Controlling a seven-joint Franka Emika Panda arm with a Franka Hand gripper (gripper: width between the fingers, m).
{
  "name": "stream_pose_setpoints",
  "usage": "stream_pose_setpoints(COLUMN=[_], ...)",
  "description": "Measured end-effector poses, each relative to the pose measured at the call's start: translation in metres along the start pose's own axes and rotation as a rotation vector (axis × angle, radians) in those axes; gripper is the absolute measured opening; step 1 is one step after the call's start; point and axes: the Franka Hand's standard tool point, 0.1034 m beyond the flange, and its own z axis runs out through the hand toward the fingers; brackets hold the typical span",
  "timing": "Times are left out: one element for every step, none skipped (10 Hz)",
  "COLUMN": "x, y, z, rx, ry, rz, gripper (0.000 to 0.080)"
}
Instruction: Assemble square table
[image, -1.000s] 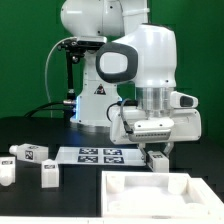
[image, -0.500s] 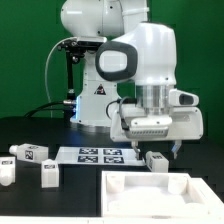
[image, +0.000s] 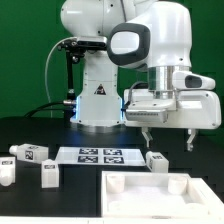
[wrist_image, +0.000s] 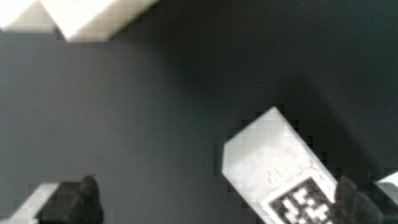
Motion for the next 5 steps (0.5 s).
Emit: stream_pose_setpoints(x=[0.001,0.0009,0.0007,0.0006,-0.0002], y=[0.0,0.0,0.0,0.0001,0.0066], z=[0.0004,0.0004,0.0005,0.0003,-0.0062], rx=[0.001,0.001,0.001,0.001,-0.042], ry=[0.002,0.002,0.002,0.002,0.008], rz=[0.057,0.107,0.176,0.214,0.396], gripper=[0.0649,0.0649,0.0649,0.0649,0.0649])
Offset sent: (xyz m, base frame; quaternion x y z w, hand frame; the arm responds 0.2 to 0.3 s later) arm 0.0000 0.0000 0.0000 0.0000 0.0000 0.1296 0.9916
